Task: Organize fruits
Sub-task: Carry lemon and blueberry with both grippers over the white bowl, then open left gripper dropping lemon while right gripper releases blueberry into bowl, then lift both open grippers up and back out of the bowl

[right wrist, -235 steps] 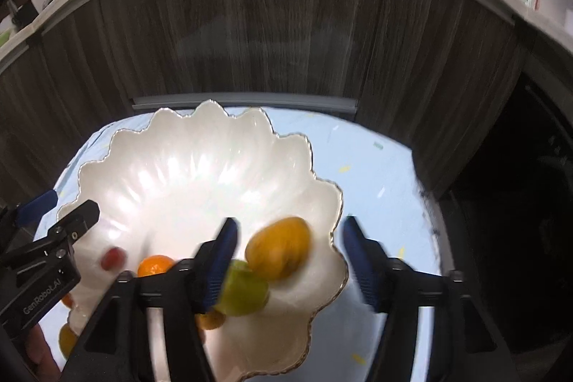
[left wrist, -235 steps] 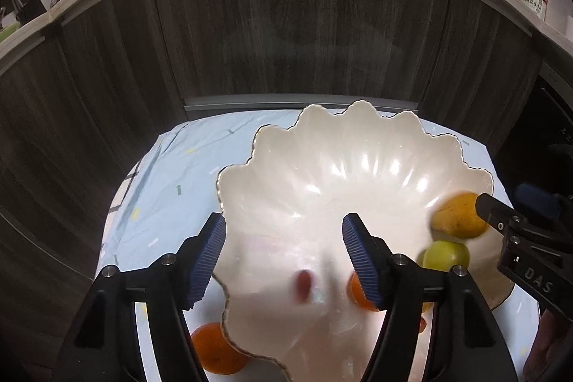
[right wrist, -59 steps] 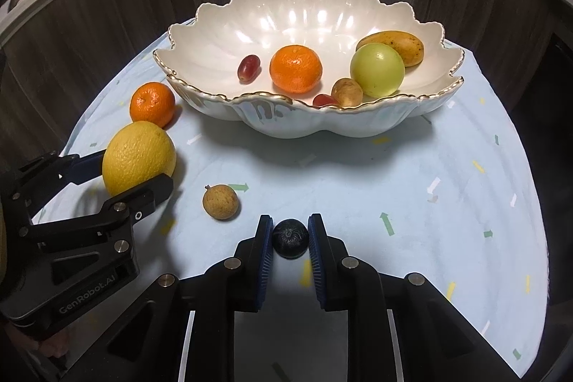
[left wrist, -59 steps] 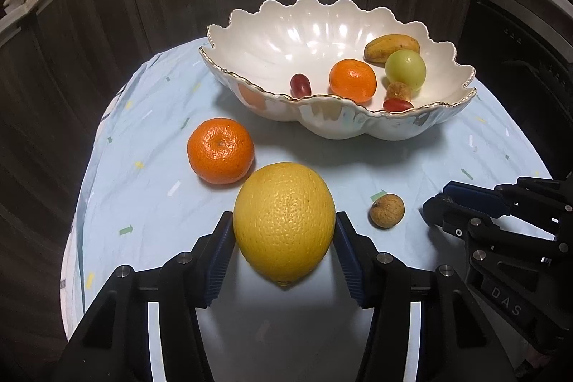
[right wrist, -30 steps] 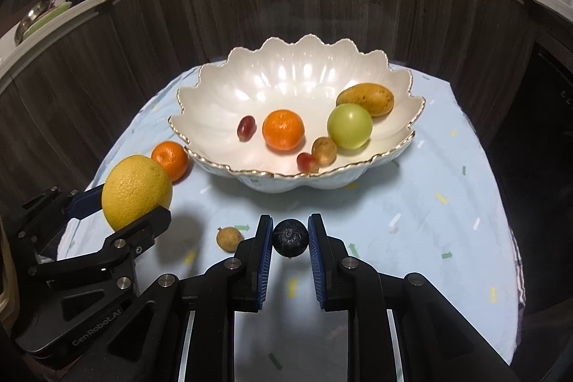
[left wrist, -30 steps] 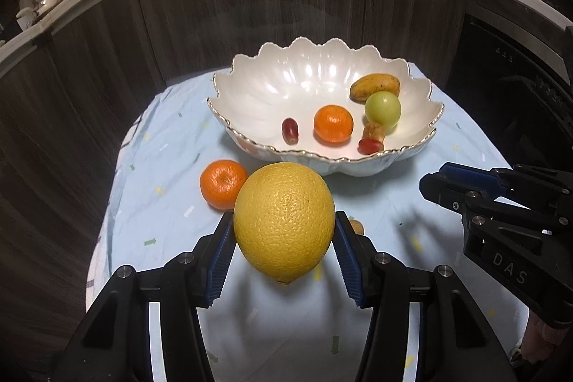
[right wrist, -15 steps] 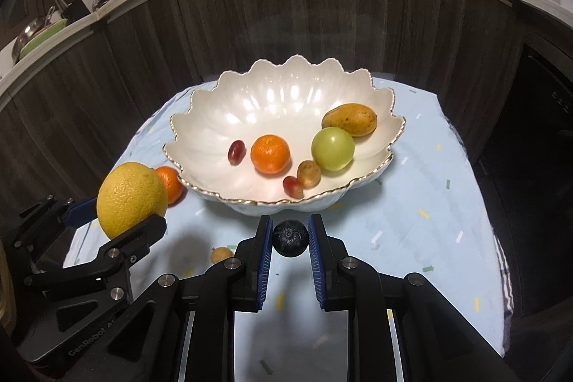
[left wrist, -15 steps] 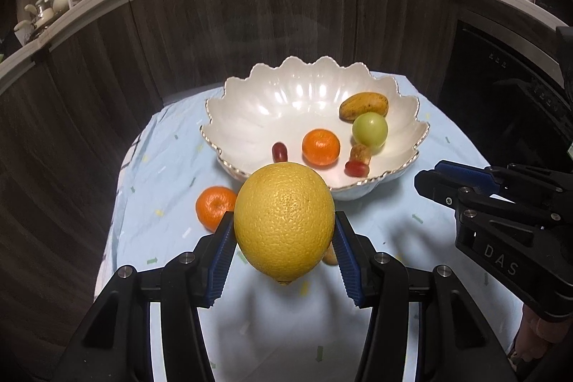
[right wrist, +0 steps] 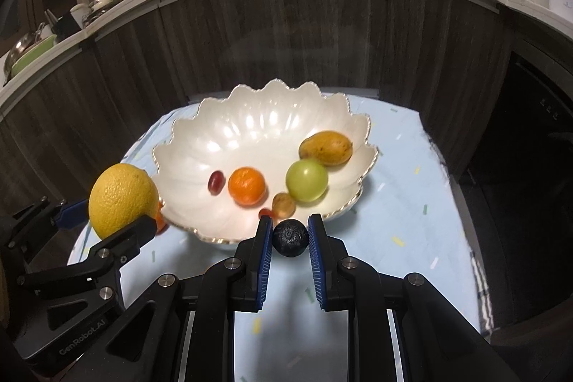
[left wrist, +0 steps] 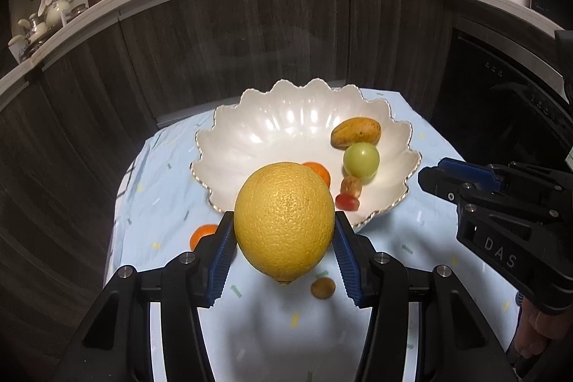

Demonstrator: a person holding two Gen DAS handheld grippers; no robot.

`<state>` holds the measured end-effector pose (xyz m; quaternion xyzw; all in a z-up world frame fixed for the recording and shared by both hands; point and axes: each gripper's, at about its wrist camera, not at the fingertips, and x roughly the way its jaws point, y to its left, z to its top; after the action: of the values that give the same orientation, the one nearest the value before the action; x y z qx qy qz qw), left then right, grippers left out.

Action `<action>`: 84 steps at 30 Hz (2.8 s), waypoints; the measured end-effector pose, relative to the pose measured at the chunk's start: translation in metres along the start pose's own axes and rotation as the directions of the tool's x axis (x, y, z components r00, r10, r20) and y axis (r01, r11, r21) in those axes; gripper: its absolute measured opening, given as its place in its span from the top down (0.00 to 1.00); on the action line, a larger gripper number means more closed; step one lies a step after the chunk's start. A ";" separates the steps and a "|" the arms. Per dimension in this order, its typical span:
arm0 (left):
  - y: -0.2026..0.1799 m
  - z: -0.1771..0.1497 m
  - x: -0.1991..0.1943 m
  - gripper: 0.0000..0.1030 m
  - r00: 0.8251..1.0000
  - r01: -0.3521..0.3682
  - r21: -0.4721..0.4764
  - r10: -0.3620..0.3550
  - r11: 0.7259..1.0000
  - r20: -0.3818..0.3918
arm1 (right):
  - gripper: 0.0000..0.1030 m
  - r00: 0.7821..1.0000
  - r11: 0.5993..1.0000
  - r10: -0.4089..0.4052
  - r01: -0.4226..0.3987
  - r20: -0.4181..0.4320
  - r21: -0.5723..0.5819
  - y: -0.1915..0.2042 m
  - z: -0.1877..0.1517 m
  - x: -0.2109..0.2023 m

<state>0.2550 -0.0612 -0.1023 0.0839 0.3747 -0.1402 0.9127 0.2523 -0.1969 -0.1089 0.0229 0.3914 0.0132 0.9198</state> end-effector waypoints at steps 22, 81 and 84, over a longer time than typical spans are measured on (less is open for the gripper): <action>0.018 0.049 0.042 0.50 1.000 -0.005 -0.028 0.005 1.000 -0.005 | 0.79 0.999 0.999 -0.041 0.041 0.007 0.020 -0.013 0.049 0.038; 0.043 0.055 0.069 0.08 0.995 -0.054 -0.110 0.045 0.992 -0.088 | 0.25 0.994 0.993 -0.104 0.105 -0.024 0.051 -0.011 0.066 0.065; 0.047 0.049 0.059 0.08 0.995 -0.064 -0.119 0.054 0.991 -0.087 | 0.25 0.995 0.994 -0.094 0.094 -0.016 0.048 -0.004 0.065 0.060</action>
<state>0.3427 -0.0408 -0.1075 0.0452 0.4178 -0.0864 0.9033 0.3404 -0.2005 -0.1072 0.0266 0.3984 -0.0395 0.9160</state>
